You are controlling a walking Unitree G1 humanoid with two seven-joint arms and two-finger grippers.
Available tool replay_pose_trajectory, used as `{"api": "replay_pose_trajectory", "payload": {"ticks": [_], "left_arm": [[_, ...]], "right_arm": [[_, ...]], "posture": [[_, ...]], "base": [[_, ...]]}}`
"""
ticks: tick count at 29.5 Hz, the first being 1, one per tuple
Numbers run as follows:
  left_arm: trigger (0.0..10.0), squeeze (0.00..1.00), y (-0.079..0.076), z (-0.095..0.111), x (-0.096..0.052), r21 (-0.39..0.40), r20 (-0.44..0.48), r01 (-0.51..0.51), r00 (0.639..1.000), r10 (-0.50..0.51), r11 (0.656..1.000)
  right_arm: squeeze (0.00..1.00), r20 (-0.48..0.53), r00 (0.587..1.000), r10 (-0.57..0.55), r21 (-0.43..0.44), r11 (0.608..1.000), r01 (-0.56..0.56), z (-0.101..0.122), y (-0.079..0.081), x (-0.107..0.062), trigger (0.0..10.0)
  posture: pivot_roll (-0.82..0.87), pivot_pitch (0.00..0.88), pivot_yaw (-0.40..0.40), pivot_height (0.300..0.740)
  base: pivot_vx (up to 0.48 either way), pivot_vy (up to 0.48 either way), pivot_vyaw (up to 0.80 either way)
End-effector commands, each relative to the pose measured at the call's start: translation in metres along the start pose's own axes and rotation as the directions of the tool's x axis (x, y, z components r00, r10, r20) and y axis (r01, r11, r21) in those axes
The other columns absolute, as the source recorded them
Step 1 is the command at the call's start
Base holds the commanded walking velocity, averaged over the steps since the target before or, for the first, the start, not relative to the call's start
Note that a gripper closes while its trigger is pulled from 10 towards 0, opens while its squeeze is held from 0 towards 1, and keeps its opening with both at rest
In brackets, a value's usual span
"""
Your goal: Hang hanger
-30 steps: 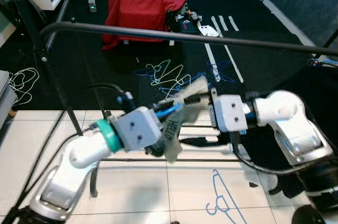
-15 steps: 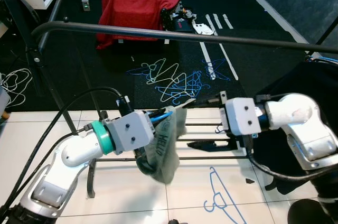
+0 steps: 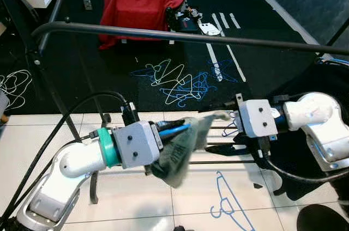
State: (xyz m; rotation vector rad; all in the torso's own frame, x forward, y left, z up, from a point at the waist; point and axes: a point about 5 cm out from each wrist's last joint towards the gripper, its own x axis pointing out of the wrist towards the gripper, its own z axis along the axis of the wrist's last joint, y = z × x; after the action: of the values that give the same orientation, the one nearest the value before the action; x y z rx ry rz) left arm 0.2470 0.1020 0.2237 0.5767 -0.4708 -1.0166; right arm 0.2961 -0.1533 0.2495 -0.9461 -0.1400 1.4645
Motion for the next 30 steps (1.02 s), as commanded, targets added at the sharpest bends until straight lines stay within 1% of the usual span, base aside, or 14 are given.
{"api": "replay_pose_trajectory", "payload": {"ticks": [1,4,13,14,15,16,17,18,19,20,21,23,25,30], "left_arm": [[10.0,0.0,-0.003,0.007,0.002,0.018,0.031,0.036,0.999,-0.036,0.999],[10.0,0.0,-0.003,0.009,0.003,0.033,0.045,0.058,0.997,-0.059,0.998],[10.0,0.0,-0.006,0.01,0.005,0.032,0.048,0.071,0.996,-0.073,0.997],[10.0,0.0,-0.006,0.011,0.004,0.029,0.046,0.074,0.996,-0.075,0.997],[10.0,0.0,-0.006,0.011,0.004,0.029,0.046,0.074,0.996,-0.075,0.997],[10.0,0.0,-0.006,0.011,0.004,0.027,0.045,0.074,0.996,-0.075,0.997],[10.0,0.0,-0.006,0.012,0.004,0.024,0.046,0.072,0.996,-0.073,0.997],[10.0,0.0,-0.006,0.012,0.004,0.024,0.046,0.072,0.996,-0.073,0.997],[10.0,0.0,-0.006,0.012,0.004,0.023,0.048,0.069,0.996,-0.07,0.997],[10.0,0.0,-0.006,0.012,0.004,0.023,0.048,0.069,0.996,-0.07,0.997],[10.0,0.0,-0.005,0.013,0.005,0.022,0.049,0.066,0.997,-0.067,0.998],[10.0,0.0,-0.005,0.013,0.005,0.022,0.049,0.066,0.997,-0.067,0.998],[10.0,0.0,-0.005,0.014,0.005,0.022,0.052,0.063,0.997,-0.064,0.998],[10.0,0.0,-0.004,0.015,0.005,0.023,0.051,0.053,0.997,-0.054,0.998]], "right_arm": [[0.0,-0.007,1.0,0.023,-0.026,0.999,-0.024,0.002,-0.001,0.002,10.0],[0.0,0.018,1.0,0.016,-0.054,0.998,-0.015,0.008,-0.007,0.008,10.0],[0.0,0.059,0.998,0.033,-0.077,0.997,-0.028,0.015,-0.01,0.015,10.0],[0.0,0.064,0.997,0.043,-0.076,0.996,-0.038,0.015,-0.01,0.016,4.8],[0.0,0.064,0.997,0.043,-0.076,0.996,-0.038,0.015,-0.01,0.016,4.8],[0.0,0.067,0.996,0.051,-0.074,0.996,-0.046,0.015,-0.009,0.017,3.3],[0.0,0.072,0.995,0.066,-0.069,0.996,-0.061,0.014,-0.007,0.021,0.7],[0.0,0.072,0.995,0.066,-0.069,0.996,-0.061,0.014,-0.007,0.021,0.7],[0.0,0.075,0.994,0.08,-0.062,0.995,-0.076,0.012,-0.004,0.024,0.0],[0.0,0.075,0.994,0.08,-0.062,0.995,-0.076,0.012,-0.004,0.024,0.0],[0.0,0.077,0.993,0.091,-0.055,0.995,-0.087,0.01,-0.001,0.029,0.0],[0.0,0.077,0.993,0.091,-0.055,0.995,-0.087,0.01,-0.001,0.029,0.0],[0.0,0.076,0.992,0.1,-0.045,0.994,-0.097,0.004,0.002,0.036,0.0],[0.0,0.06,0.993,0.1,-0.025,0.995,-0.099,-0.005,0.002,0.041,0.0]], "posture": [[-0.06,0.103,0.006,0.74],[-0.06,0.104,0.006,0.74],[-0.06,0.104,0.004,0.74],[-0.06,0.105,0.004,0.74],[-0.06,0.105,0.004,0.74],[-0.05,0.105,0.004,0.74],[-0.05,0.104,0.004,0.74],[-0.05,0.104,0.004,0.74],[-0.05,0.104,0.004,0.74],[-0.05,0.104,0.004,0.74],[-0.05,0.102,0.004,0.74],[-0.05,0.102,0.004,0.74],[-0.04,0.1,0.002,0.74],[-0.03,0.096,0.0,0.74]], "base": [[0.0,0.0,0.0],[0.0,0.0,0.0],[0.0,0.0,0.0],[0.0,0.0,0.0],[0.0,0.0,0.0],[0.0,0.0,0.0],[0.0,0.0,0.0],[0.0,0.0,0.0],[0.0,0.0,0.0],[0.0,0.0,0.0],[0.0,0.0,0.0],[0.0,0.0,0.0],[0.0,0.0,0.0],[0.0,0.0,0.0]]}}
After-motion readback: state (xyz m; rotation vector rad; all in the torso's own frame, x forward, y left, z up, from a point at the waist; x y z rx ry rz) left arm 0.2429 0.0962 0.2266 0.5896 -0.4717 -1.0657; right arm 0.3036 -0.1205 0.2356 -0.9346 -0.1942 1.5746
